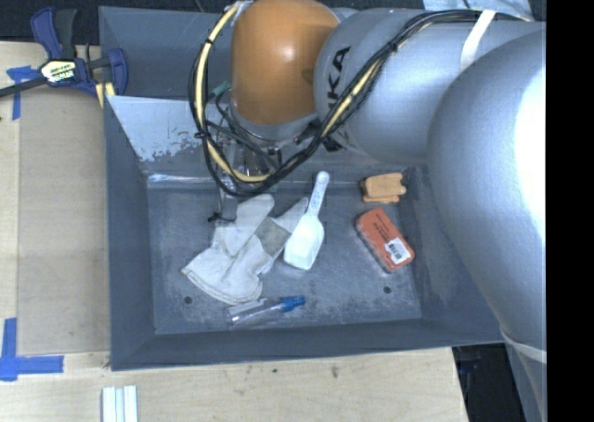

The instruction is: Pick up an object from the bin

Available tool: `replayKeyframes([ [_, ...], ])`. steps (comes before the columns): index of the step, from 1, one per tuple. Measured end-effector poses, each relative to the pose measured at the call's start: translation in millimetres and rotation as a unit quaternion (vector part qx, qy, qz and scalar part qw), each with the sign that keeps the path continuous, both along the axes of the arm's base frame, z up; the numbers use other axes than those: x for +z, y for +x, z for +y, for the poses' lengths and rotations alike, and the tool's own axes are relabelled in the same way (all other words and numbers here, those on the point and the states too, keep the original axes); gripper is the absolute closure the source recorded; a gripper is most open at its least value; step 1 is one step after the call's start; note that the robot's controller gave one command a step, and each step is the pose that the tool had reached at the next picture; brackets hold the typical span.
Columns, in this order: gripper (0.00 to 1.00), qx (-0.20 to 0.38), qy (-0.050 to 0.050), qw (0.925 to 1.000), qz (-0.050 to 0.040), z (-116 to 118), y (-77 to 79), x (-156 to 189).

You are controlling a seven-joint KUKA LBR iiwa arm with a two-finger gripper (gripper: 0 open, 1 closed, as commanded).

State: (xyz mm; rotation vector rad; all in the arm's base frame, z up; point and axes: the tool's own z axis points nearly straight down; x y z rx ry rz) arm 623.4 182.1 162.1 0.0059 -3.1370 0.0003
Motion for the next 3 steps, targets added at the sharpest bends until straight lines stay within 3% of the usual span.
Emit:
replayKeyframes([
  [1, 0.00, -0.002, 0.001, 1.0000, -0.0036, -0.8, 1.5, 5.3],
  [2, 0.00, 0.027, 0.001, 0.9996, -0.0065, -32.5, -19.6, -44.5],
  [3, 1.00, 0.068, 0.000, 0.9977, -0.0064, -55.4, -13.9, -88.3],
])
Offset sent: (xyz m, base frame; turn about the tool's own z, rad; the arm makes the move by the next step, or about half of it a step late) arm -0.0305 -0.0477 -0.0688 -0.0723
